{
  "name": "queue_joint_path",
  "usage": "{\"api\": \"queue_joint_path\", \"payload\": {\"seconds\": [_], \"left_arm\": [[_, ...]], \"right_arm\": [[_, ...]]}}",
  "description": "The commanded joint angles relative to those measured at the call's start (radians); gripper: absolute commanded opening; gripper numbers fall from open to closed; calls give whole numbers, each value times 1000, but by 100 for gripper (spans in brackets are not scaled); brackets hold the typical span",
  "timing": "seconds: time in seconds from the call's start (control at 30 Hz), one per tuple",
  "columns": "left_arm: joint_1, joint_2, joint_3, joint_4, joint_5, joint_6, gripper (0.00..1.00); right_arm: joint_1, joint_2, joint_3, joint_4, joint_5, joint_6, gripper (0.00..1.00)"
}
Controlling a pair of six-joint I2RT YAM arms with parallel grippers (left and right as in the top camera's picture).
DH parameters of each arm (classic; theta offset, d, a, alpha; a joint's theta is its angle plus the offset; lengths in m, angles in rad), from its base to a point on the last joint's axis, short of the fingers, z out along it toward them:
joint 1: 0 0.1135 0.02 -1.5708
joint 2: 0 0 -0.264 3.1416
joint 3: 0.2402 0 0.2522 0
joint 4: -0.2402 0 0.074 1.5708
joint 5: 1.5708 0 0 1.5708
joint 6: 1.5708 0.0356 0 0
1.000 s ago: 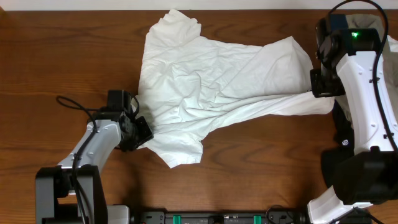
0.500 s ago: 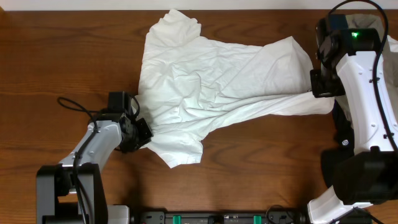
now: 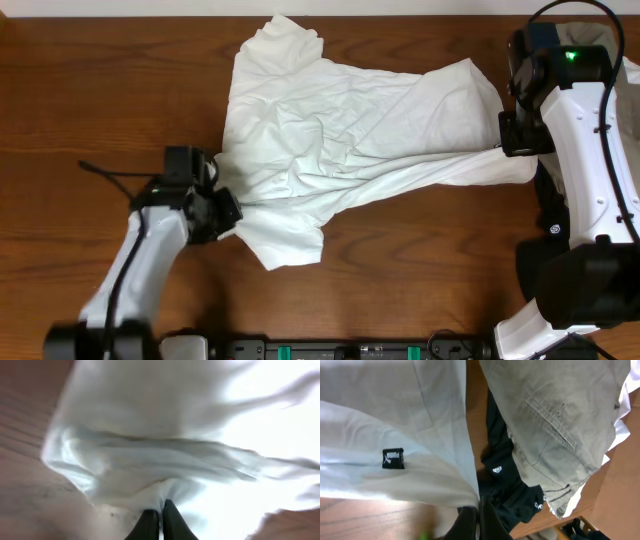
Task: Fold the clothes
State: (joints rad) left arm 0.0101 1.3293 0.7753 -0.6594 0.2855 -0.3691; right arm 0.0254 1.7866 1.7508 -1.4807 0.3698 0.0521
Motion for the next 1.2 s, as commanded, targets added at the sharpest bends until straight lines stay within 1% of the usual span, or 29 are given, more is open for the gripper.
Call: {"api": "queue_joint_path", "payload": {"seconds": [0.0, 0.13, 0.2, 0.37, 0.63, 0.87, 0.97, 1.0, 1.07, 1.17], "left_arm": [[-1, -134, 72, -48, 2, 46, 6], [-1, -303, 160, -119, 1, 105, 6], [0, -364, 213, -134, -6, 107, 6], [0, -451, 403, -173, -10, 107, 6], [0, -455, 798, -295, -11, 148, 6], [0, -455, 1089, -417, -11, 148, 6], [0, -455, 1154, -428, -23, 152, 6], [0, -455, 1161, -427, -48, 152, 6], [0, -446, 1160, -425, -88, 152, 6], [0, -394, 1158, -430, -89, 152, 6]], "right_arm": [[-7, -7, 2, 17, -44, 22, 1], [-8, -48, 3, 43, -125, 22, 1], [-8, -88, 3, 58, -157, 22, 1], [-8, -229, 3, 86, -161, 22, 1], [-8, -502, 3, 113, -147, 23, 1], [-7, -749, 3, 229, -108, 29, 1], [-8, -817, 3, 275, -108, 29, 1], [-8, -828, 3, 286, -108, 30, 1], [-8, -826, 3, 299, -108, 29, 1], [-8, -774, 3, 311, -108, 29, 1]]}}
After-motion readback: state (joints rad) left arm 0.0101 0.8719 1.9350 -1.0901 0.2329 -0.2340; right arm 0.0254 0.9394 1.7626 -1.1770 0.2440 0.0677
